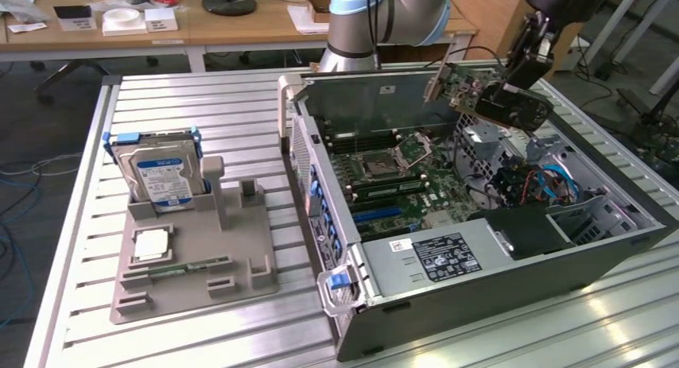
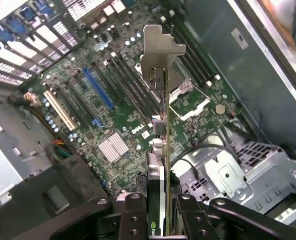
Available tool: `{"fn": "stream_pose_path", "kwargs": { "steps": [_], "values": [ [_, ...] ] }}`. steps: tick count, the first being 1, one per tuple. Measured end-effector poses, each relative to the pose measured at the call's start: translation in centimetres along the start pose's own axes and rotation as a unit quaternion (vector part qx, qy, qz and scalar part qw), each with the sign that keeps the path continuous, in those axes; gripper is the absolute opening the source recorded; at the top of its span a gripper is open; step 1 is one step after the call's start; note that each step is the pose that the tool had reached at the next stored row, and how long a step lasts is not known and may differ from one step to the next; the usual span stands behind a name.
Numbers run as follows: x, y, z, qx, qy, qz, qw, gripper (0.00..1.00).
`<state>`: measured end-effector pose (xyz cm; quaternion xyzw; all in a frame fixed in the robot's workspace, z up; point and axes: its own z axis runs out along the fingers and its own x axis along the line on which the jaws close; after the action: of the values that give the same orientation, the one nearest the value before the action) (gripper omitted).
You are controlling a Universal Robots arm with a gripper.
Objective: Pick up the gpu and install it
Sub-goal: 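Insert the gpu into the slot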
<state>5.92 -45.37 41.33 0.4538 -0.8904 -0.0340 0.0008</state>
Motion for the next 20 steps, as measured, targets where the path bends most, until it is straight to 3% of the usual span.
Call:
{"fn": "stream_pose_path", "kwargs": {
  "steps": [7,13,20],
  "values": [
    [-0.09,0.06,0.08,-0.0013,0.0027,-0.044,0.999,0.27],
    [-0.15,0.1,0.12,-0.0024,0.0051,-0.082,0.9966,0.27],
    [-0.15,0.1,0.12,-0.0025,0.0052,-0.085,0.9963,0.27]
  ]
}}
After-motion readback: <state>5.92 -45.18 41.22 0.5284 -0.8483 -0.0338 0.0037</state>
